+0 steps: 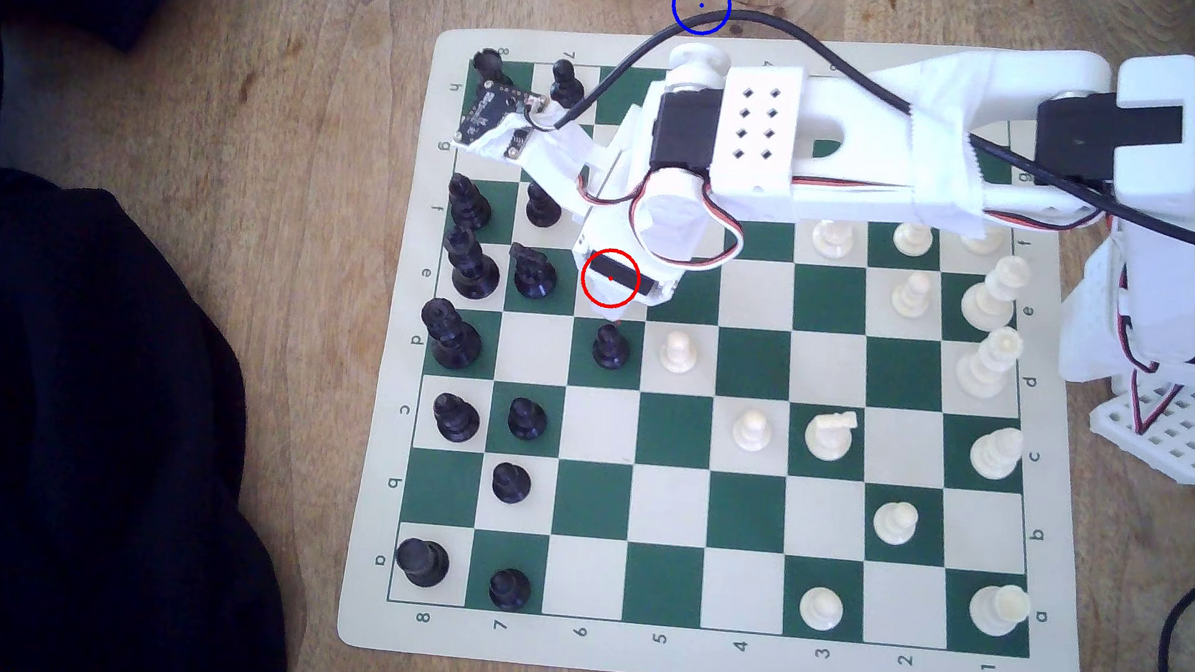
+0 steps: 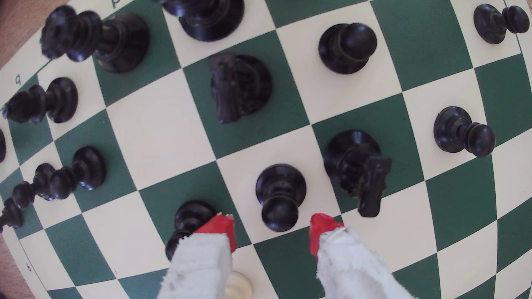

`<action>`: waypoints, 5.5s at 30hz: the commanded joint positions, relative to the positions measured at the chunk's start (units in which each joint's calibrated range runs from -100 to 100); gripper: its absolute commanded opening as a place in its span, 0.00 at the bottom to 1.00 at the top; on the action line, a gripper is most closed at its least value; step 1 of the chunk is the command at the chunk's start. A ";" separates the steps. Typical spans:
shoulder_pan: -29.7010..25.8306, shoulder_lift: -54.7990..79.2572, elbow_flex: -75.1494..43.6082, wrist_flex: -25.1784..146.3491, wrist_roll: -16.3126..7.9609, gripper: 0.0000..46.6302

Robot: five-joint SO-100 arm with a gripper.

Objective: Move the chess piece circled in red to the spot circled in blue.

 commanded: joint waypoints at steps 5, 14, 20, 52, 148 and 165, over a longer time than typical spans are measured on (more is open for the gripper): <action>1.09 -1.33 -5.04 -1.12 0.10 0.30; 0.47 -1.33 -6.04 -2.84 -0.34 0.28; 0.47 -0.91 -6.40 -3.42 -0.49 0.25; -0.94 -0.15 -9.03 -0.39 -1.07 0.01; 28.70 10.30 -22.54 -1.94 2.54 0.41; 26.75 -18.82 9.83 -3.50 3.22 0.48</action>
